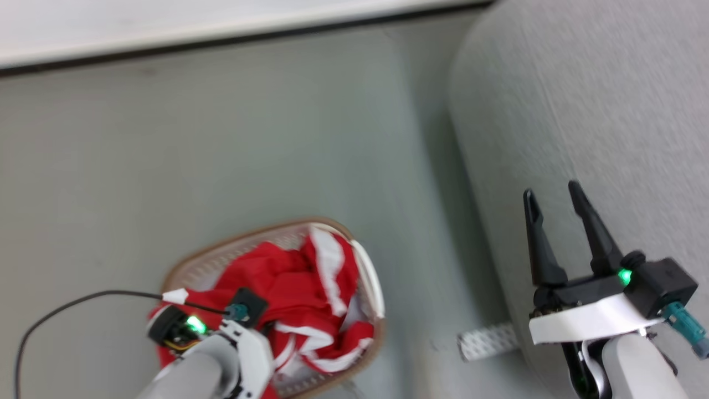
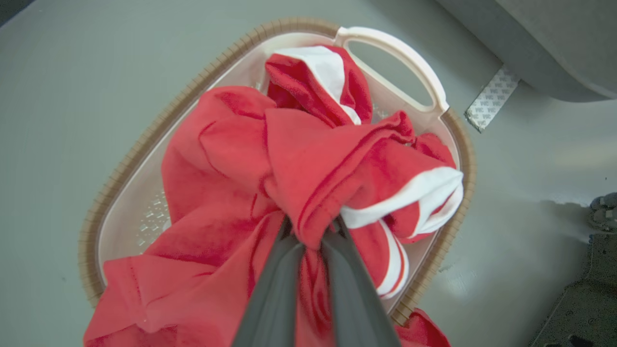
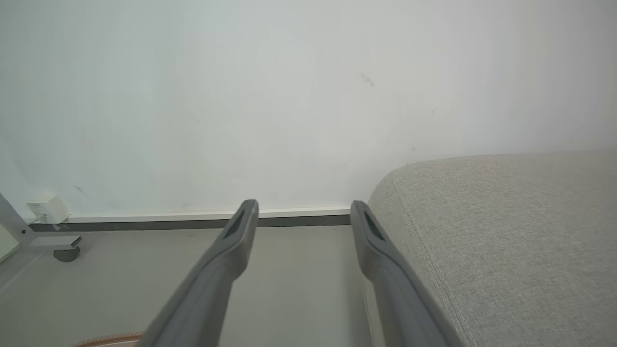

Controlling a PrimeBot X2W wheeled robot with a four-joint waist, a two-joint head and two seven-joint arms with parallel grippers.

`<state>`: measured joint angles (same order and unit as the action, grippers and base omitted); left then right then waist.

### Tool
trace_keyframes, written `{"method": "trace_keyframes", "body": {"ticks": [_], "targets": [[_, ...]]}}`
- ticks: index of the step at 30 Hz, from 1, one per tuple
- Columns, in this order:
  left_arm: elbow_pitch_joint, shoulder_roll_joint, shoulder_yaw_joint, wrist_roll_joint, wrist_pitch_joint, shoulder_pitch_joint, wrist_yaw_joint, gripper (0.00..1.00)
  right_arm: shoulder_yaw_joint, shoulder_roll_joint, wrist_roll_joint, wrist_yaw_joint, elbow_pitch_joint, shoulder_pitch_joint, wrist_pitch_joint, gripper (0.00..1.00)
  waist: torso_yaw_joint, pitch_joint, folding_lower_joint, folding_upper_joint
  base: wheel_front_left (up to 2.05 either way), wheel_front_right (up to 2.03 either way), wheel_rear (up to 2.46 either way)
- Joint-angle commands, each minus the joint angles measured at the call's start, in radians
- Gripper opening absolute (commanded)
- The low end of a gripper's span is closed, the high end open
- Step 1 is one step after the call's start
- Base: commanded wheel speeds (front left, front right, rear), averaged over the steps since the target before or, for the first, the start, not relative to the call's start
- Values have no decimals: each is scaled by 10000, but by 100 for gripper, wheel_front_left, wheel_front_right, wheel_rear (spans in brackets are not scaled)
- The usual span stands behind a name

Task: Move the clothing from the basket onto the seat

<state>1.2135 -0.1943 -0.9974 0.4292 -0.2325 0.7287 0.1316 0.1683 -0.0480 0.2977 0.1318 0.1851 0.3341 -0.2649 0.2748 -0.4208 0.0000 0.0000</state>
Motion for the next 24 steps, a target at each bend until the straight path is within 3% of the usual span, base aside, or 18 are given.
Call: {"method": "trace_keyframes", "body": {"ticks": [1,9,24], "targets": [[-132,54,-12,121,-153,-130,-18,0,-23,-42,-96,-21,70,-179,8,100,-867,893,0,0,0,0,0],[-1595,285,170,712,-331,-279,-16,0,-12,-41,-322,-21,509,-605,6,100,-1970,2068,0,0,0,0,0],[-5808,107,2146,386,-328,-1038,-362,0,53,-41,-402,-21,827,-1443,8,100,-3269,3649,0,0,0,0,0]]}}
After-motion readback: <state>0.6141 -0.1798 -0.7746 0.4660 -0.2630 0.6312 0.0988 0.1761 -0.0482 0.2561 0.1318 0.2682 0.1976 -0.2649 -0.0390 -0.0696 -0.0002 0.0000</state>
